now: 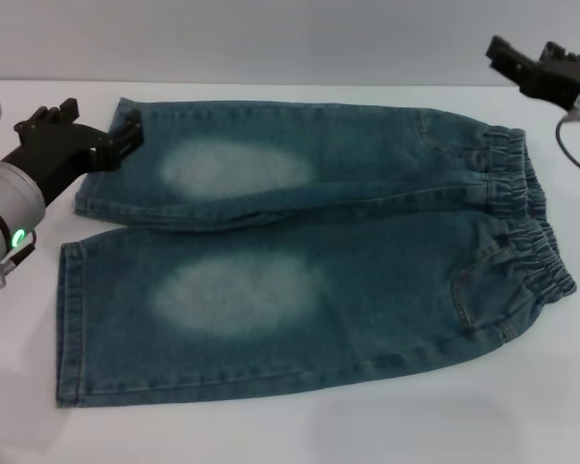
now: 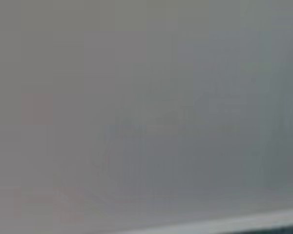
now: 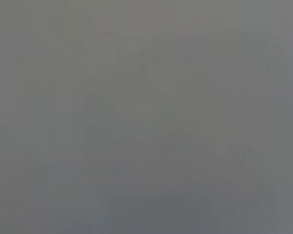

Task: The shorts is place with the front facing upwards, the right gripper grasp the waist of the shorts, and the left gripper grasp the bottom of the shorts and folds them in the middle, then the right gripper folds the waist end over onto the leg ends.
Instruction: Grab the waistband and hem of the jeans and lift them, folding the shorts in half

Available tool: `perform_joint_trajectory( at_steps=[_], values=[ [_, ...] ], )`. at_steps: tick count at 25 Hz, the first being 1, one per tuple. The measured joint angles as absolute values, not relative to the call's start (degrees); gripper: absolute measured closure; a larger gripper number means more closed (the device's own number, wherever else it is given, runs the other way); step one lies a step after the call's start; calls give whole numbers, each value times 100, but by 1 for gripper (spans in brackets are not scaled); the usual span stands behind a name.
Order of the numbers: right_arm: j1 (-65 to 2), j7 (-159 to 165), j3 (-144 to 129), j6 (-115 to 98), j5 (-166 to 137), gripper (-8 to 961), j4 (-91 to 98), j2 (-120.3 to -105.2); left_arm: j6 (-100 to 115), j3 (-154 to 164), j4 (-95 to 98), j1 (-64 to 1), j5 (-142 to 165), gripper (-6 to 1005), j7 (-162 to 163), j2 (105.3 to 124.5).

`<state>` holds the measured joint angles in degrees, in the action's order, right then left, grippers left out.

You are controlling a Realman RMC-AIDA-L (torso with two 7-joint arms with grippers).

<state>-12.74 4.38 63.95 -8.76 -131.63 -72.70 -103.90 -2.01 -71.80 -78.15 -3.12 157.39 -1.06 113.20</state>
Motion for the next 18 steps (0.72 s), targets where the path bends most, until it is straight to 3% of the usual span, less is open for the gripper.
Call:
perform_joint_trajectory(
  at_steps=[4, 7, 9, 13, 18],
  values=[
    [-1005, 346, 7912, 1703, -13949, 188, -8315, -11051, -1913, -7650, -8466, -337, 15742, 211, -270, 11495],
    [-983, -121, 8649, 3248, -14103, 192, -8914, -11403, -3129, -8005, -9011, -333, 15745, 210, -728, 11734],
    [-1010, -460, 9035, 3936, -14131, 192, -9119, -11573, -3713, -8070, -9354, -311, 15744, 210, -910, 11779],
    [-1154, -917, 9826, 5026, -14094, 193, -9315, -11756, -4653, -8098, -9968, -269, 15747, 210, -977, 11772],
    [-1070, -1270, 10621, 5952, -14036, 194, -9662, -11815, -5056, -8153, -10362, 89, 15752, 209, -937, 11778]
  ],
)
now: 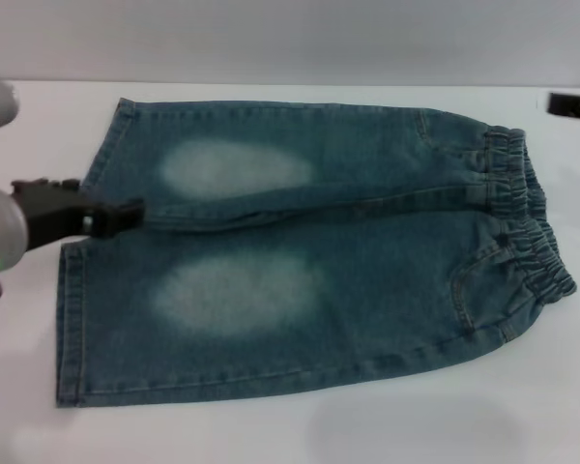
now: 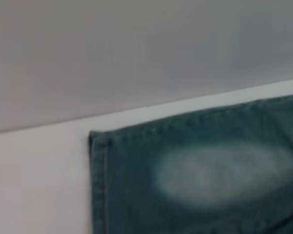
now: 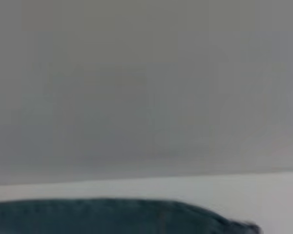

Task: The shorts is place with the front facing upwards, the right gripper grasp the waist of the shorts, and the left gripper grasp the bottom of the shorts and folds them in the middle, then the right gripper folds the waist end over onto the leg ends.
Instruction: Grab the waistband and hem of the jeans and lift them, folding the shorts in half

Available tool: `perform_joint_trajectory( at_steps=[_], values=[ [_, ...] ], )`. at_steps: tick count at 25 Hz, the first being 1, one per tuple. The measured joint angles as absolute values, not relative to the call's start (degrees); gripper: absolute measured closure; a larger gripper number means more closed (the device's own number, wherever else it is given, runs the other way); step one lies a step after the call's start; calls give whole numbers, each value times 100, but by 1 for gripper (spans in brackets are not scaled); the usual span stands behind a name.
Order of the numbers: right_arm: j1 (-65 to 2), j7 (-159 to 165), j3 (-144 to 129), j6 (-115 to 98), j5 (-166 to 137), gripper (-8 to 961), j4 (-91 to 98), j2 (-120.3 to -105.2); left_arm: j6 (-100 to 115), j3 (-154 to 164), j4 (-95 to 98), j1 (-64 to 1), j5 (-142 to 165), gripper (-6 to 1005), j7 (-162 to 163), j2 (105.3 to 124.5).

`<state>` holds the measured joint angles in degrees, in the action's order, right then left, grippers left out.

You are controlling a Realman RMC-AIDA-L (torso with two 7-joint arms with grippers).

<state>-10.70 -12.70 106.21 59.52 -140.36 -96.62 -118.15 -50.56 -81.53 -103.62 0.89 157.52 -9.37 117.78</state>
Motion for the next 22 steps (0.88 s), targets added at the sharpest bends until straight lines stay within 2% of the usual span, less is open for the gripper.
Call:
perform_joint_trajectory(
  at_steps=[5, 13, 22],
  values=[
    [-755, -1383, 10971, 6356, -13769, 195, -9565, -11863, -5526, -8157, -10656, 443, 15753, 209, -915, 11791],
    [-278, -1518, 11048, 6321, -13743, 196, -9303, -11870, -6792, -7843, -10757, 543, 16499, 208, -25, 11796],
    [-320, -1714, 11004, 6128, -13732, 197, -8820, -11885, -7536, -7536, -10837, 523, 16552, 208, 168, 11801]
  ],
)
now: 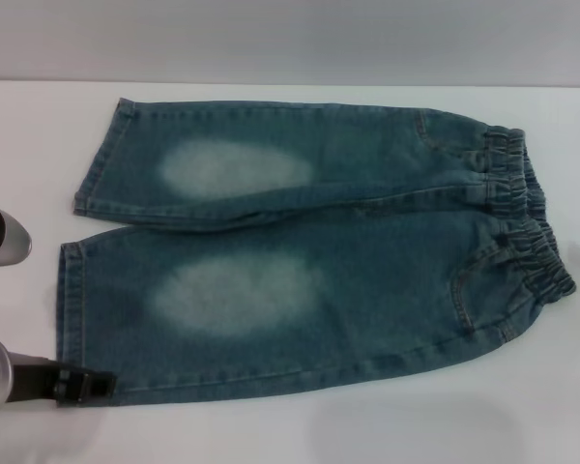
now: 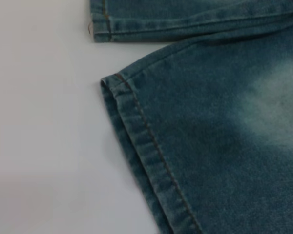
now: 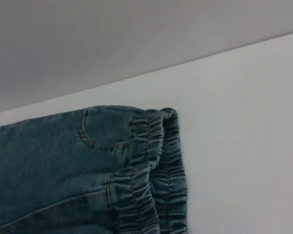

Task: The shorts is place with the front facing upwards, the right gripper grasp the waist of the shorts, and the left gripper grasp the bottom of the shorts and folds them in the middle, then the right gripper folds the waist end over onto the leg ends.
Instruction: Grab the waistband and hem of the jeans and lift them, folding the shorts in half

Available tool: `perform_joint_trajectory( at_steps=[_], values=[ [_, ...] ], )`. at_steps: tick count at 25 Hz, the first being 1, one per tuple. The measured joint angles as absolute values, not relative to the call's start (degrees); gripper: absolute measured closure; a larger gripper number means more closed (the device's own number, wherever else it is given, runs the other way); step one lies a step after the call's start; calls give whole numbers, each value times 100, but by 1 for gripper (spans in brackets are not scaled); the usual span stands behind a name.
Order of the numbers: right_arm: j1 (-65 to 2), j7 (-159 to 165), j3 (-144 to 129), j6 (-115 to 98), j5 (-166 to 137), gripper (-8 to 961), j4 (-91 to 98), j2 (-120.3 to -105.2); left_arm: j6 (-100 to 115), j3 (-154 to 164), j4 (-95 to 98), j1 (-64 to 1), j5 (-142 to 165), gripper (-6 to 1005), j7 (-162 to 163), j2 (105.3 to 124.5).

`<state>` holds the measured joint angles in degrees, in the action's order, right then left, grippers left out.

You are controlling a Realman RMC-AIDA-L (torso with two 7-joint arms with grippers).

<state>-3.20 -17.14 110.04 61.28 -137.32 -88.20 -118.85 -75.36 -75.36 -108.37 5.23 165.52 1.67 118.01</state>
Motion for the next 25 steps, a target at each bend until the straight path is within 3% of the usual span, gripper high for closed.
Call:
perform_joint_trajectory(
  at_steps=[25],
  values=[
    [-325, -1768, 10949, 6097, -13710, 202, -8729, -11892, -7795, -7561, -10421, 154, 16554, 213, 236, 11791]
  ],
)
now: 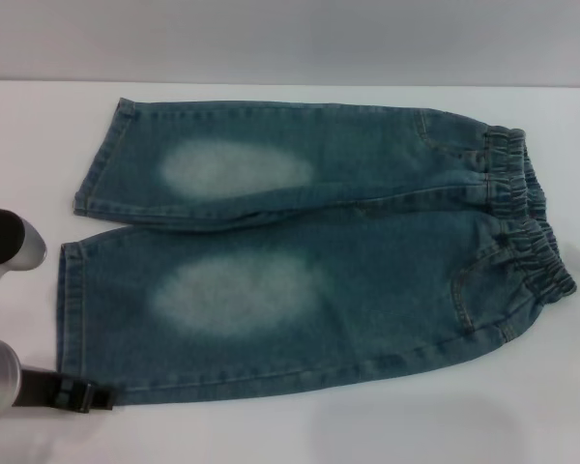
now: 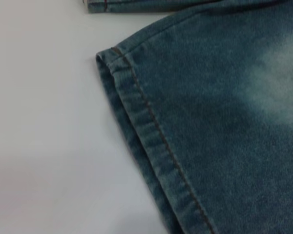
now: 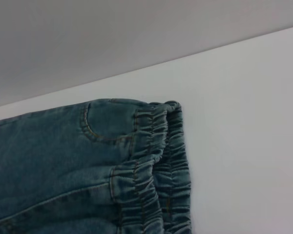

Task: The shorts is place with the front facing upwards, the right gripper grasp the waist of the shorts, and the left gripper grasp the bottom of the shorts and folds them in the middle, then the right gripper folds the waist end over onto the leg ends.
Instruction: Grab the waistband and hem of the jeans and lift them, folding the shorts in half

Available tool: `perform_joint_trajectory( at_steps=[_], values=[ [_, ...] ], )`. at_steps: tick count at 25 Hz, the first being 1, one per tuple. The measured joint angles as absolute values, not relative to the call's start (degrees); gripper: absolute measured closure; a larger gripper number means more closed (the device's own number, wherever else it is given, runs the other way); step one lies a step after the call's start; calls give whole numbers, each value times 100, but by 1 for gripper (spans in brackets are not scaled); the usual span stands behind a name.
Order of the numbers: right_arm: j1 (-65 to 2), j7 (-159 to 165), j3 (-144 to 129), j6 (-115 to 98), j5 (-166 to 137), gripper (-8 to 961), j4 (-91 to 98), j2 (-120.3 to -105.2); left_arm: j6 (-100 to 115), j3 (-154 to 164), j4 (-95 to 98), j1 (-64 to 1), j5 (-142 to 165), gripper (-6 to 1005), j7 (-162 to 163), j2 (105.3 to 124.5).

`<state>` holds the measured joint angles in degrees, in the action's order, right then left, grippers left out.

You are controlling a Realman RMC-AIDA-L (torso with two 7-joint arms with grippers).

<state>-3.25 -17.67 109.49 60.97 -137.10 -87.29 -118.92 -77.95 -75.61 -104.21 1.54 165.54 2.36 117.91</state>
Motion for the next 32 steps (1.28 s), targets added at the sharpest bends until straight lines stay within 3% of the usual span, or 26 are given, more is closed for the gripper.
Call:
perform_joint_trajectory(
  at_steps=[3, 10, 20, 27, 32],
  values=[
    [-317, -1781, 10978, 6097, -13710, 202, -8720, -11892, -7905, -7616, -10443, 76, 16551, 214, 235, 11789],
    [-316, -1801, 10997, 6062, -13710, 203, -8675, -11891, -8059, -7731, -10457, -38, 16552, 407, 192, 11779],
    [-308, -1802, 11005, 6061, -13646, 205, -8680, -11882, -8219, -7711, -10457, -74, 16536, 805, 48, 11782],
    [-307, -1813, 11066, 6060, -13640, 206, -8686, -11881, -8225, -7728, -10509, -84, 16514, 1001, -6, 11792],
    [-293, -1824, 11086, 6047, -13640, 207, -8671, -11883, -8238, -7732, -10586, -107, 16503, 1002, -2, 11795]
  ],
)
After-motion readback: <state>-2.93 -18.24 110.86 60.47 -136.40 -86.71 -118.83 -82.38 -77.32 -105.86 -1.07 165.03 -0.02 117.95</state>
